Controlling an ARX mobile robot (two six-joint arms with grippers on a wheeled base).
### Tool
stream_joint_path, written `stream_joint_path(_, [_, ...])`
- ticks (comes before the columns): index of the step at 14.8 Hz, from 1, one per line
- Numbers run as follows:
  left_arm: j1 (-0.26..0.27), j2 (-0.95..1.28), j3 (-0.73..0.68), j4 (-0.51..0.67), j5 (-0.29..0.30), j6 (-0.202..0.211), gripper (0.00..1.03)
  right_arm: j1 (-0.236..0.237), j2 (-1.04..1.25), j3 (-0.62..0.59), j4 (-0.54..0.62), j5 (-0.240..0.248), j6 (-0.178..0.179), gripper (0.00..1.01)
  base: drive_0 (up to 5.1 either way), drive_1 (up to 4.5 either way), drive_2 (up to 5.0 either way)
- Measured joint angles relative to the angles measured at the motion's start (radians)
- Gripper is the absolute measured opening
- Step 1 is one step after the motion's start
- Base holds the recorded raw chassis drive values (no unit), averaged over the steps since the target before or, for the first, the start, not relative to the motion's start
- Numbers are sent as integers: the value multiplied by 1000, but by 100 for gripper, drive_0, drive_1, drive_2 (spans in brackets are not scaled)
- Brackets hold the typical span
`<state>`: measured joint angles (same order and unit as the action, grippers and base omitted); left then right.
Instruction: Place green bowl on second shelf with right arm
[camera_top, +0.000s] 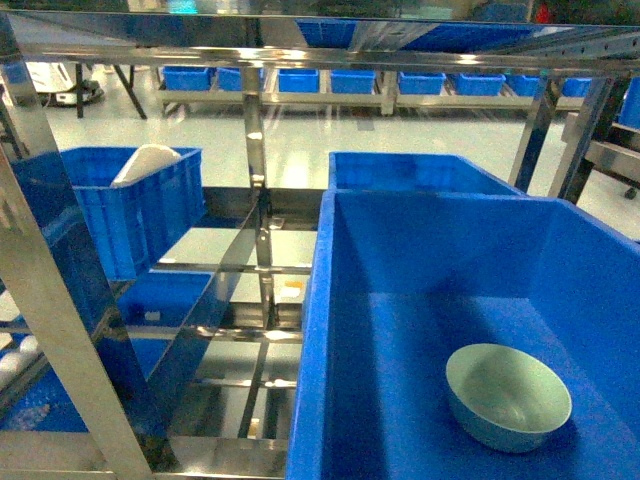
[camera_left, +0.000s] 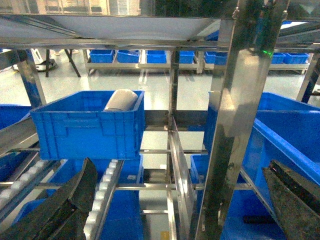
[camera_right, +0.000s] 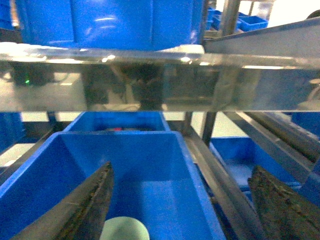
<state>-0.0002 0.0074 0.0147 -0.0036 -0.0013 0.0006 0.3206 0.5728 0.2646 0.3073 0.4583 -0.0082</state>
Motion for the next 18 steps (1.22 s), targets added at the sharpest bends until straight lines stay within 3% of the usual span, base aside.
stream_joint_path(1, [0,0,0,-3,0,0,98,-62,-55,-51,-4,-138,0,69,0,0,0])
stream_joint_path(2, [0,0,0,0,0,0,98,-85,-78,-71,-8,-195,0,60,0,0,0])
stream_joint_path(4, [0,0,0,-1,0,0,98,-134,-129,-113,-18,-270,0,36,0,0,0])
stream_joint_path(7, [0,0,0,-1,0,0,98,-200,-209,-163,-45,-332,0,2,0,0,0])
stream_joint_path(9, [0,0,0,0,0,0,98,-305,-250,-185,-68,-445,3,2,0,0,0])
stream_joint_path(10, [0,0,0,-1,-1,0,98,-330,-264,-193,-74,-443,5,2,0,0,0])
stream_joint_path(17, [0,0,0,-1,0,0,98,-321,-395,-253,-131,-459,7,2,0,0,0])
stream_joint_path(18, [0,0,0,-1,0,0,98,-321,-475,-252,-250,-459,7,2,0,0,0])
